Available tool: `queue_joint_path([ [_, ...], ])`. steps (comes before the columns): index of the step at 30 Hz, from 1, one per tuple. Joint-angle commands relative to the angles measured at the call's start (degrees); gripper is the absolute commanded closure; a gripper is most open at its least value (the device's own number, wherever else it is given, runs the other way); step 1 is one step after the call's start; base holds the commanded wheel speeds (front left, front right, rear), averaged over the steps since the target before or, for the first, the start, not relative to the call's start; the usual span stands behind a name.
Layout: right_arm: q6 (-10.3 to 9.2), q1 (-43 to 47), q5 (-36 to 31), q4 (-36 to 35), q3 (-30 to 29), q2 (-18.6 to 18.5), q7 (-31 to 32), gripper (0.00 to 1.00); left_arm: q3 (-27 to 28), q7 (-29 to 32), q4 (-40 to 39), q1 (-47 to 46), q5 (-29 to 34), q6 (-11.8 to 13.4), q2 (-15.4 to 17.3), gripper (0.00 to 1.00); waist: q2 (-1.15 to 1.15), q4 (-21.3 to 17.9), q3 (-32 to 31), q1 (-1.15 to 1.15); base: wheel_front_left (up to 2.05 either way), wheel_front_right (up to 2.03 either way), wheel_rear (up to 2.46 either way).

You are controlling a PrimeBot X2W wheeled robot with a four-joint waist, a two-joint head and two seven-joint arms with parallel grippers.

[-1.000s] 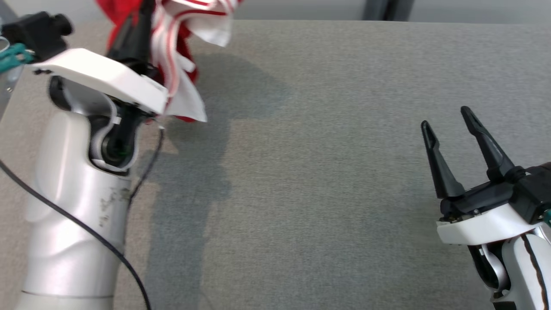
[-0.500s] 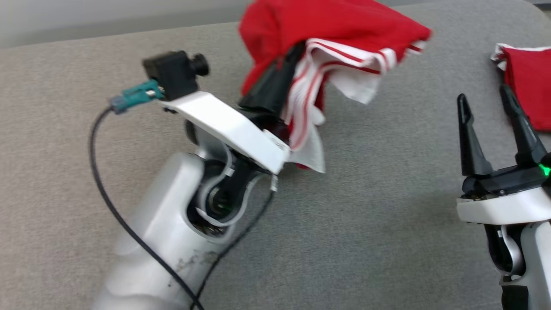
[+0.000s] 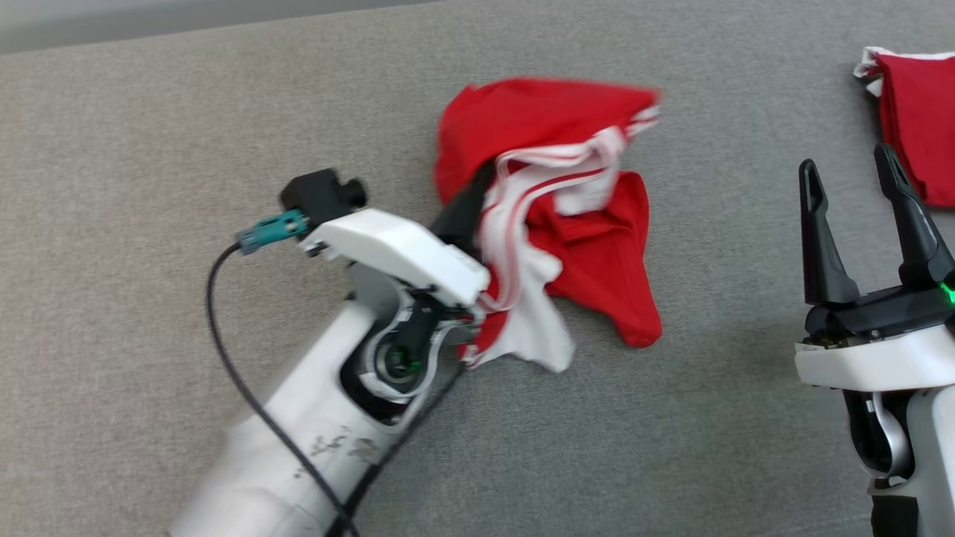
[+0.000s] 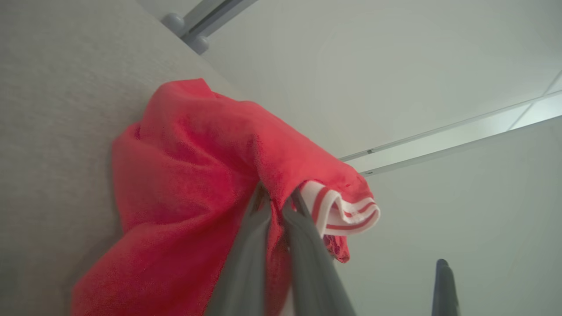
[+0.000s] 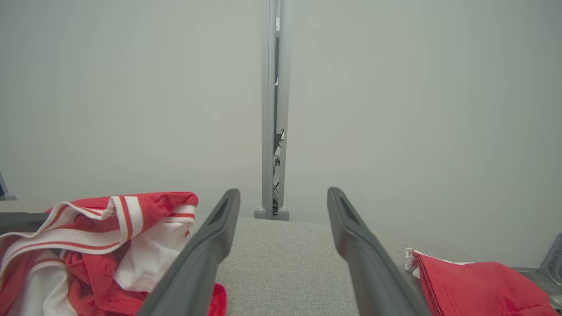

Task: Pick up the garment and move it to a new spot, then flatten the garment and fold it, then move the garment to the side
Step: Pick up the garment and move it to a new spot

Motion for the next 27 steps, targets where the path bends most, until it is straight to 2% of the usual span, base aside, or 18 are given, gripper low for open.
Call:
queue_joint_path([
  [1, -0.02, -0.1, -0.2, 0.0, 0.0, -0.4, -0.3, 0.0, 0.6, -0.2, 1.1, 0.1, 0.3, -0.4, 1.1, 1.0, 0.0, 0.5, 0.0, 0.0, 0.0, 0.0, 0.0],
  [7, -0.02, 0.5, -0.5, 0.6, 1.1, -1.0, -0.3, 0.0, 2.1, 0.9, 11.0, 1.8, -1.5, -2.8, 3.3, 1.0, 0.0, 2.9, -1.0, 0.0, 0.0, 0.0, 0.0],
  [8, -0.02, 0.6, -0.6, 0.7, 1.2, -1.1, -0.3, 0.0, 2.1, 1.6, 12.3, 2.0, -1.7, -3.2, 3.7, 0.84, 0.0, 3.2, -1.3, 0.0, 0.0, 0.0, 0.0],
  [10, -0.02, 0.7, -0.6, 1.0, 1.7, -1.1, -0.3, 0.0, 2.0, 3.0, 14.6, 2.4, -2.2, -4.0, 4.3, 0.43, 0.0, 3.9, -1.8, 0.0, 0.0, 0.0, 0.0],
  [11, -0.02, 0.8, -0.6, 1.2, 1.9, -1.2, -0.3, 0.0, 1.9, 3.2, 15.5, 2.2, -2.2, -4.4, 4.5, 0.0, 0.0, 4.2, -2.1, 0.0, 0.0, 0.0, 0.0],
  [14, -0.02, 1.1, -0.7, 1.7, 2.5, -1.3, -0.3, 0.0, 3.8, 0.4, 18.5, 1.5, -2.1, -5.0, 5.0, 0.0, 0.0, 5.0, -3.1, 0.0, 0.0, 0.0, 0.0],
  [22, -0.02, 2.0, -0.8, 2.6, 3.7, -1.4, -0.3, 0.0, 5.6, -8.8, 22.1, -0.1, 3.1, -9.0, 7.3, 0.0, 0.0, 6.2, -5.8, 0.0, 0.0, 0.0, 0.0],
  [25, -0.02, 2.8, -0.7, 3.1, 4.5, -1.5, -0.3, 0.0, 6.2, -10.2, 21.1, 0.5, 9.0, -10.7, 9.1, 0.0, 0.0, 6.5, -6.9, 0.0, 0.0, 0.0, 0.0],
  [27, -0.02, 3.2, -0.7, 3.3, 4.8, -1.6, -0.3, 0.0, 9.6, -10.4, 18.5, 1.8, 15.6, -11.2, 10.5, 0.0, 0.0, 6.7, -7.7, 0.0, 0.0, 0.0, 0.0],
])
